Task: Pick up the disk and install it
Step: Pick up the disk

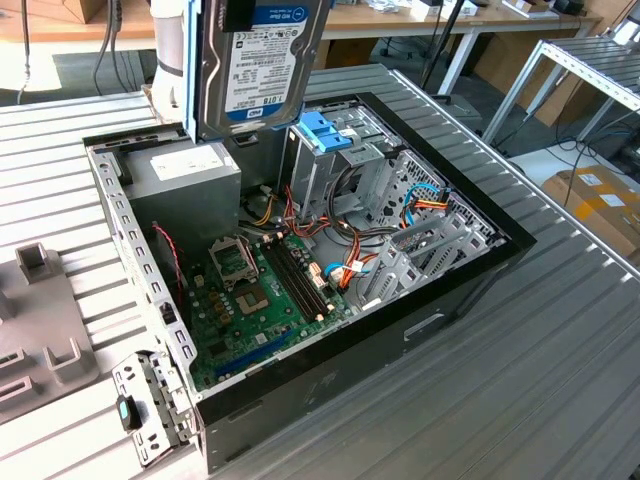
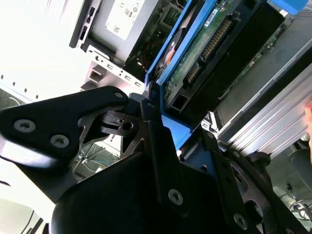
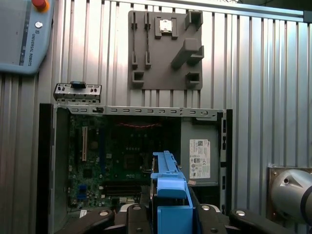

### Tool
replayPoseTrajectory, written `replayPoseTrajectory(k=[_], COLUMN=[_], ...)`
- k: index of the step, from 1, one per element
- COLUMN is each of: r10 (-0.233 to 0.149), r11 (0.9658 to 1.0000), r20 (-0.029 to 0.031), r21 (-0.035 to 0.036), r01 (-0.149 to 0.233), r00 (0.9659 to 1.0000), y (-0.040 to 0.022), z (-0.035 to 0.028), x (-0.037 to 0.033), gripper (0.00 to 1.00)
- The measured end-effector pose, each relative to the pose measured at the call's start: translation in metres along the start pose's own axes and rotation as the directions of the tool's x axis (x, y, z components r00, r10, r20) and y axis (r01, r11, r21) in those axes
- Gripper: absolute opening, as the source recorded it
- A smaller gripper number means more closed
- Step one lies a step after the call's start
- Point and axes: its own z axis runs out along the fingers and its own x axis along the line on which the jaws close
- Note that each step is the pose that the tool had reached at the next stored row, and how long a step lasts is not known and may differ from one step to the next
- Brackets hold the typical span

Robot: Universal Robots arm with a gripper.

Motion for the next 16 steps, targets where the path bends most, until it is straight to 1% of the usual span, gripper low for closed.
replayPoseTrajectory(k=[16], r10=[0.000], r11=[1.0000], r20=[0.0000], r21=[0.0000], r01=[0.000], r00=[1.0000], y=[-0.0119], z=[0.0000], x=[0.0003], gripper=[0.37])
